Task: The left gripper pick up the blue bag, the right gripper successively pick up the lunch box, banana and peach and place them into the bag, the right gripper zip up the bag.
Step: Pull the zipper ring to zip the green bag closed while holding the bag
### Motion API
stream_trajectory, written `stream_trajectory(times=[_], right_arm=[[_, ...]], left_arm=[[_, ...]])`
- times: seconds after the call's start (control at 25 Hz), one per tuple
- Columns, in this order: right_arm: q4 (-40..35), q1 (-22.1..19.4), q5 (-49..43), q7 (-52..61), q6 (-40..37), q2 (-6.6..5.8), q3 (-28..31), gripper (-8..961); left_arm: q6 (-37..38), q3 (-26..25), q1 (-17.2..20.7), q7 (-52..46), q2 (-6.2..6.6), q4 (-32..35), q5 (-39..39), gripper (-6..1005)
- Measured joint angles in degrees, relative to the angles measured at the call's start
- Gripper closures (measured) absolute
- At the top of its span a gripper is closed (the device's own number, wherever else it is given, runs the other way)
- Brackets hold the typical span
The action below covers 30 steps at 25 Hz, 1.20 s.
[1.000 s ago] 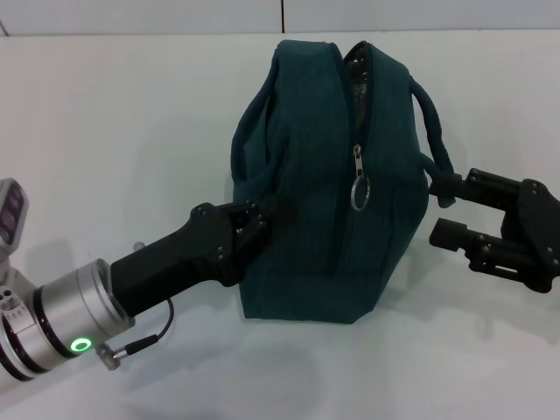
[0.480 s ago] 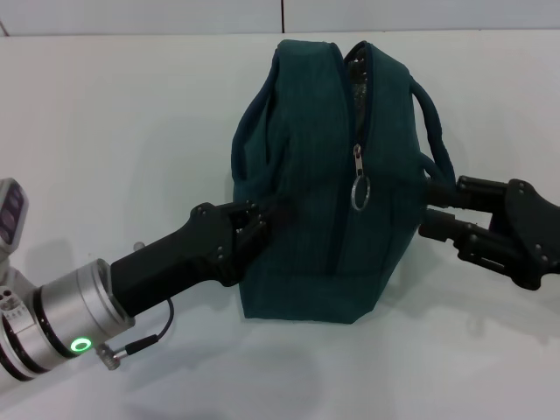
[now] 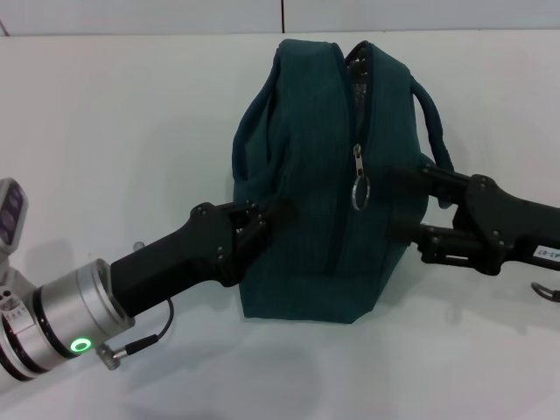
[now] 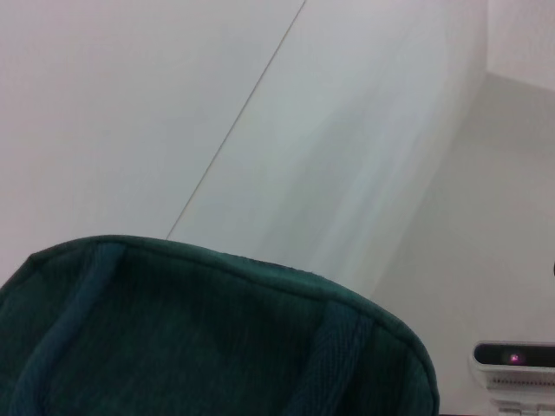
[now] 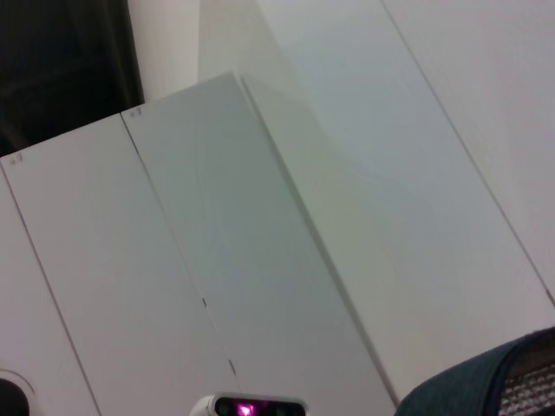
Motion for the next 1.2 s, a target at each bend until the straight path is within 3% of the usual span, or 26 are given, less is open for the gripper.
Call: stream_trajectory(times=[0.44, 1.2], right_arm=[[0.1, 0.1, 0.1, 0.4, 3.0, 0.05, -1.7, 66], [3.2, 4.5, 0.4, 0.9, 5.9, 0.11, -2.8, 74]], left_arm=[[0.2, 0.0, 0.0, 0.1, 0.00, 0.0, 0.0, 950], [0.3, 0.4, -0.6, 0.2, -0.18, 0.1, 0.1, 950]])
